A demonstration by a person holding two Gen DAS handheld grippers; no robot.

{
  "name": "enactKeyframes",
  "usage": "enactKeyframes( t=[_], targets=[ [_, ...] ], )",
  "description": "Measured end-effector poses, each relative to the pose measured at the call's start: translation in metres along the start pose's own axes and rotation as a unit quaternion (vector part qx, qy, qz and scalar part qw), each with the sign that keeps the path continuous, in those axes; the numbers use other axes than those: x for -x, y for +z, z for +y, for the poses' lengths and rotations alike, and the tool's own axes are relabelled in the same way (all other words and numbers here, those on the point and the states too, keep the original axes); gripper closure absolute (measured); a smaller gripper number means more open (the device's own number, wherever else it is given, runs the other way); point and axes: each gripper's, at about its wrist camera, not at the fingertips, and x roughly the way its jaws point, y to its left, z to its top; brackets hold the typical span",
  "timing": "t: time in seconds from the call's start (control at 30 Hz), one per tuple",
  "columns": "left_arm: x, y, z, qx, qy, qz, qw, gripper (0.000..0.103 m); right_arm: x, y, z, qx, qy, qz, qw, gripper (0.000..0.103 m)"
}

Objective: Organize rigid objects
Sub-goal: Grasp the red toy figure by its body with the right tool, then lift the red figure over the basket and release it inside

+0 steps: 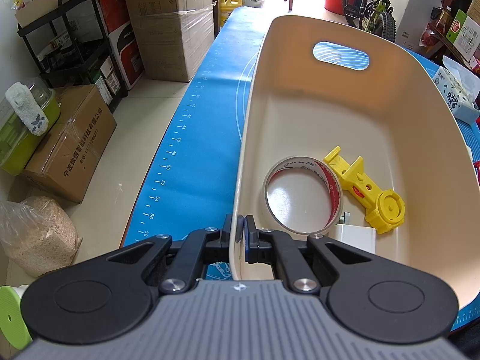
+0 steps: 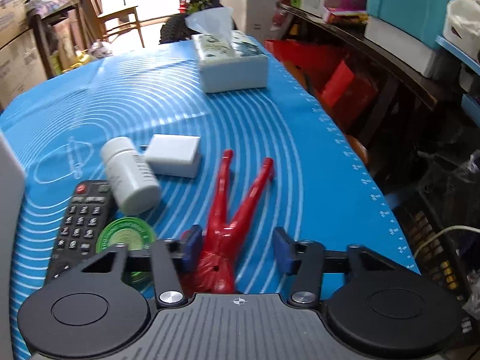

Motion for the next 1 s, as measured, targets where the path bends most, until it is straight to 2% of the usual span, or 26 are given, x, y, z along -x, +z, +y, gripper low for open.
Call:
enactKeyframes(
  t=[0.03, 0.1, 0.23, 0.47, 0.6, 0.8, 1.0],
  targets=[
    [0.000, 0.000, 0.000, 0.000, 0.000, 0.000, 1.0000, 0.095, 0.001, -0.001, 0.003, 0.005, 0.004, -0.002, 1.000, 0.064],
    [0.000, 0.000, 0.000, 0.000, 0.000, 0.000, 1.0000, 0.095, 0.004, -0.003, 0.007, 0.014, 0.002, -0.006, 1.000, 0.066],
    [0.000, 0.000, 0.000, 0.000, 0.000, 0.000, 1.0000, 0.095, 0.010, -0.006, 0.006, 0.014, 0.003, -0.015, 1.000, 0.067],
    [0.000, 0.000, 0.000, 0.000, 0.000, 0.000, 1.0000, 0.095, 0.043, -0.004, 0.000, -0.011, 0.012, -0.060, 0.998, 0.067],
    [0.000, 0.000, 0.000, 0.001, 0.000, 0.000, 1.0000, 0.095, 0.071, -0.001, 0.009, 0.014, 0.024, -0.093, 0.995, 0.067],
    [0.001, 0.000, 0.000, 0.000, 0.001, 0.000, 1.0000, 0.095, 0.115, 0.016, 0.027, 0.031, 0.074, -0.143, 0.986, 0.067],
    [0.001, -0.001, 0.001, 0.000, 0.001, -0.001, 1.0000, 0.095, 0.152, 0.033, 0.068, 0.065, 0.143, -0.174, 0.972, 0.067]
  ],
)
